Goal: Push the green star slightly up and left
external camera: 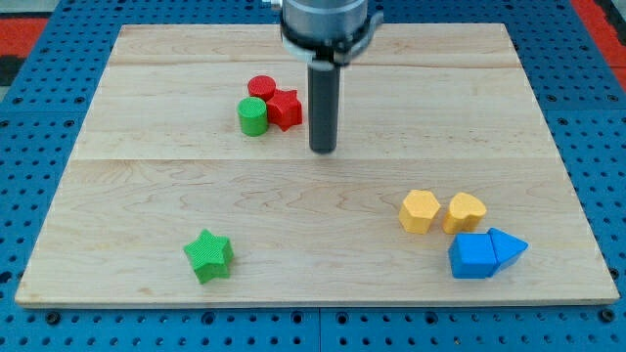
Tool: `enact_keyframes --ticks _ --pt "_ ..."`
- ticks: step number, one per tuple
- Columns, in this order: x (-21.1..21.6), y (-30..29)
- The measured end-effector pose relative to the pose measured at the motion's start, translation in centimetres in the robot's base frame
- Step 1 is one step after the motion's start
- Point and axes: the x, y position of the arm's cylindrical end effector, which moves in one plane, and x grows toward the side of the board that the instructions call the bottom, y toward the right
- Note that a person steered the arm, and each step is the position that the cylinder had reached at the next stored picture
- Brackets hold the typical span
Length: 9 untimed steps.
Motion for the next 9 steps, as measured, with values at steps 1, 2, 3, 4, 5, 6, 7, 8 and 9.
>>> enact_keyframes --ticks 1,2,3,4,5,6,7,8,9 --pt "5.2 -0.7" --pt "9.8 -2.5" --pt "13.5 -4.7" --pt "14.9 -10.9" --pt "13.3 -13.9" --pt "8.8 -13.7" --pt "7.9 -13.7" --pt "9.4 -16.3" --pt "9.9 -21.6"
